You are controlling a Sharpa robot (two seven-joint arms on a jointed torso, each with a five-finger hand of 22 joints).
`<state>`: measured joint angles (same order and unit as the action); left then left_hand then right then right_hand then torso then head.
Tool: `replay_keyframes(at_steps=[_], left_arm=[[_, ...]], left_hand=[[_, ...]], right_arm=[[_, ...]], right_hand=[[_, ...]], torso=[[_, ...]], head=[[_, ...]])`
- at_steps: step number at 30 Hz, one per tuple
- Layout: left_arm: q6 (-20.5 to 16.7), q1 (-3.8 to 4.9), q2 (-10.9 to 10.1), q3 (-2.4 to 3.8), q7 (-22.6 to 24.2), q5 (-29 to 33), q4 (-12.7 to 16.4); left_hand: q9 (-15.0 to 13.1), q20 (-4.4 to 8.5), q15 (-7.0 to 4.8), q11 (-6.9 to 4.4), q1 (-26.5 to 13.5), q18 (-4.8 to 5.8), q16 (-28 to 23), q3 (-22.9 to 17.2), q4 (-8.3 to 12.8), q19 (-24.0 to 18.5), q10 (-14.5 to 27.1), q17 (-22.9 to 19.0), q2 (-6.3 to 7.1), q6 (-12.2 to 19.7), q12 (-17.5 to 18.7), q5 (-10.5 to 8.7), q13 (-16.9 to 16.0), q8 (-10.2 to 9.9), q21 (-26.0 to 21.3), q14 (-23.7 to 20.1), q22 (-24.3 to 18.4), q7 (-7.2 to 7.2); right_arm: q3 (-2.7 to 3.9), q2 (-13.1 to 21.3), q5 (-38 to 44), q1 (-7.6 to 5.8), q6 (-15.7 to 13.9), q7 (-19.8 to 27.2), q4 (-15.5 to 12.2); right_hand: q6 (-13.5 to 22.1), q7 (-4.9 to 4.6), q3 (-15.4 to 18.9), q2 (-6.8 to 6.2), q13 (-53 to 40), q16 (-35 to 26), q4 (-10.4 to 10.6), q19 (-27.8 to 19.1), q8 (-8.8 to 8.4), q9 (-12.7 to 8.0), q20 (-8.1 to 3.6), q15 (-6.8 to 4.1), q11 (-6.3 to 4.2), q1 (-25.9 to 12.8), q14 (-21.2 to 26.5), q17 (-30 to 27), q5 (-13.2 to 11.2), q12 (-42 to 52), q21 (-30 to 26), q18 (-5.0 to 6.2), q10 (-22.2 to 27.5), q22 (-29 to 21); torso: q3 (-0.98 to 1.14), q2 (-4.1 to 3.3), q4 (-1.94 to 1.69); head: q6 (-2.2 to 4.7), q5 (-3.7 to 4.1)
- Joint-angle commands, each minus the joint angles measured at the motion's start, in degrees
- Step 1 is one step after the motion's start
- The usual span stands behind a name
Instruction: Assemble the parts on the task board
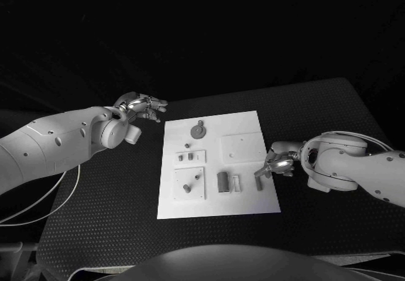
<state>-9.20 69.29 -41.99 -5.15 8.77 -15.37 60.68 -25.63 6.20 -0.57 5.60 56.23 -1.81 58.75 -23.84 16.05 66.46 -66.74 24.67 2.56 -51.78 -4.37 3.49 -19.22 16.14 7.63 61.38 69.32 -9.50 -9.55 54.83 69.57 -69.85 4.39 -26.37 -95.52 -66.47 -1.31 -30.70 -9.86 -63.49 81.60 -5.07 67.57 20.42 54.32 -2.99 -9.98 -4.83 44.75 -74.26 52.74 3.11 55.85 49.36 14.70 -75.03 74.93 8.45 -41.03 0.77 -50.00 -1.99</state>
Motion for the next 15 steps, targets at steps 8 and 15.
replay_keyframes(at_steps=[8, 15], left_arm=[[1.00, 0.06, 0.04, 0.02, 0.21, -0.21, 0.13], [1.12, 0.06, 0.06, 0.02, 0.18, -0.22, 0.11]], left_hand=[[0.06, 0.06, -0.06, 0.10, -0.65, -0.68, -0.30, -0.25, -0.09, 0.39, 0.22, 0.10, 0.10, 0.16, 0.00, -0.11, -0.06, 0.23, -0.29, 0.37, 0.11, -0.11], [0.06, 0.07, -0.06, 0.10, -0.69, -0.69, -0.30, -0.25, -0.10, 0.39, 0.22, 0.11, 0.09, 0.17, 0.00, -0.11, -0.07, 0.23, -0.30, 0.37, 0.12, -0.11]], right_arm=[[-0.19, -2.75, 4.75, 0.03, 5.06, -2.67, 1.57], [-0.66, -4.57, 7.95, 0.23, 6.50, -2.78, 2.58]], right_hand=[[0.00, 0.61, 0.23, 0.30, -0.32, 0.40, 1.49, -0.04, 0.39, 2.13, -0.16, -0.42, -0.56, -1.26, 0.00, 0.09, -0.11, 0.56, 0.15, 0.30, 0.05, 1.04], [0.07, 0.62, -0.41, 0.42, -0.43, 0.40, 3.75, -0.29, -0.06, 3.17, -0.19, -0.46, -0.56, -2.72, 0.18, -0.15, 2.70, 0.55, 0.23, 0.30, 0.17, 1.08]], torso=[[-0.08, -0.07, -0.13], [-0.06, -0.06, -0.15]], head=[[0.00, 0.16], [0.00, 0.13]])
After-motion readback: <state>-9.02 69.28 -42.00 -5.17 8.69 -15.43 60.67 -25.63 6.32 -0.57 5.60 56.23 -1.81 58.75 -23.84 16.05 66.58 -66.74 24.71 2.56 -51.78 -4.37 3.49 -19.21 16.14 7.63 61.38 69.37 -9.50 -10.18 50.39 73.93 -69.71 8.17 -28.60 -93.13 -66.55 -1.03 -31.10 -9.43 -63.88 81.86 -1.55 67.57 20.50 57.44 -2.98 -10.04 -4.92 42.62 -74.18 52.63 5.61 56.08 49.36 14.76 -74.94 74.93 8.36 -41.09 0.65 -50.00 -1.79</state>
